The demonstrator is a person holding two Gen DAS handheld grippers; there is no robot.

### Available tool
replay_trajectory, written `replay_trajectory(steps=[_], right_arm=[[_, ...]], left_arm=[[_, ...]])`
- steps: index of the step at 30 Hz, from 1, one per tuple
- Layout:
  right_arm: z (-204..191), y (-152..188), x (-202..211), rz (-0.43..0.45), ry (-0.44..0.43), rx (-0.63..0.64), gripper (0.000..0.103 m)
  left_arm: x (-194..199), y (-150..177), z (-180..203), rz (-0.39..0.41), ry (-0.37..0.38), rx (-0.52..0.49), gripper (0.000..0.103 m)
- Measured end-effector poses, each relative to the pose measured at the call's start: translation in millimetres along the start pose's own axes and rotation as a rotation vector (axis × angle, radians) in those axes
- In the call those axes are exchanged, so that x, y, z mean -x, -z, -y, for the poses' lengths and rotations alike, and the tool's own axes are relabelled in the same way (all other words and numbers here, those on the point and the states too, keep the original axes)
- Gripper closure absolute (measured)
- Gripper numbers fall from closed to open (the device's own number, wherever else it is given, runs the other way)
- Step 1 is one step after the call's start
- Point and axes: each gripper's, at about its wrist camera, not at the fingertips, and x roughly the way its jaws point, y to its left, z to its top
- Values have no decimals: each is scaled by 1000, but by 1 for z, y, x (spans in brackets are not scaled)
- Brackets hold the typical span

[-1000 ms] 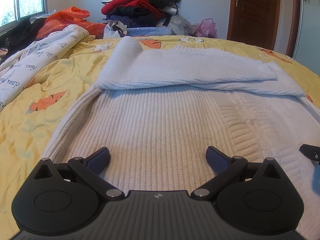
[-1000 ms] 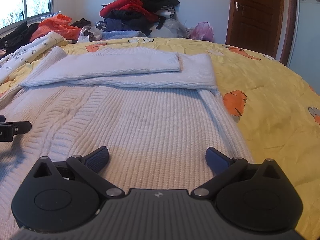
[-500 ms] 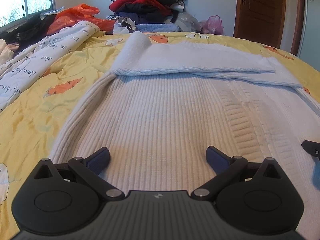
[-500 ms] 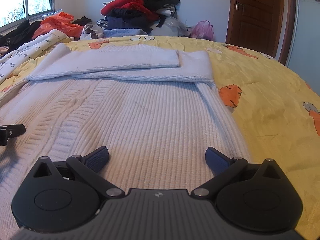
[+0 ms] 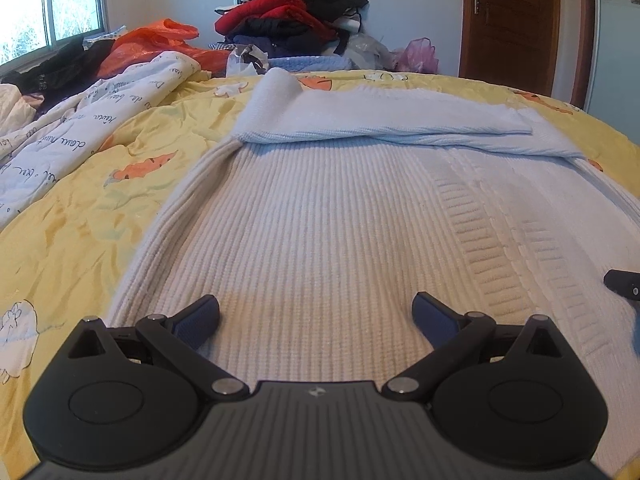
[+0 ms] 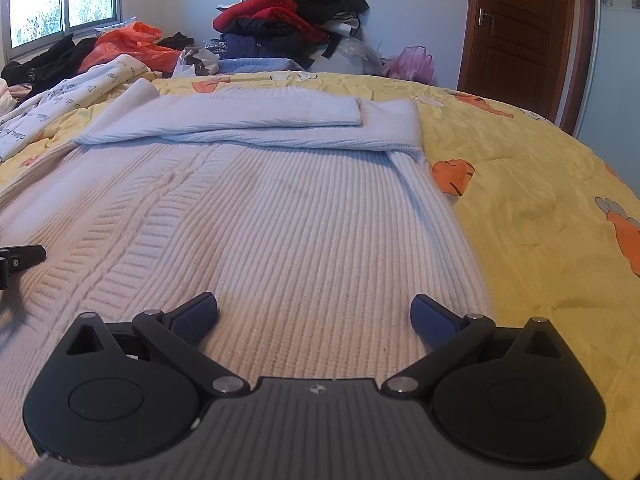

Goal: Fold small clothes

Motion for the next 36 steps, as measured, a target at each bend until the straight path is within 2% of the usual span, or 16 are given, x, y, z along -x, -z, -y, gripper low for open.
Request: replay_trajectory(steps=[29,36], right_arm=[[2,5,3,9,-6,-3,1],[1,5,7,-1,0,-6,1]], left_arm=[[15,16,1,2,-14,15,0],[26,21,-2,-13,7,4,0]])
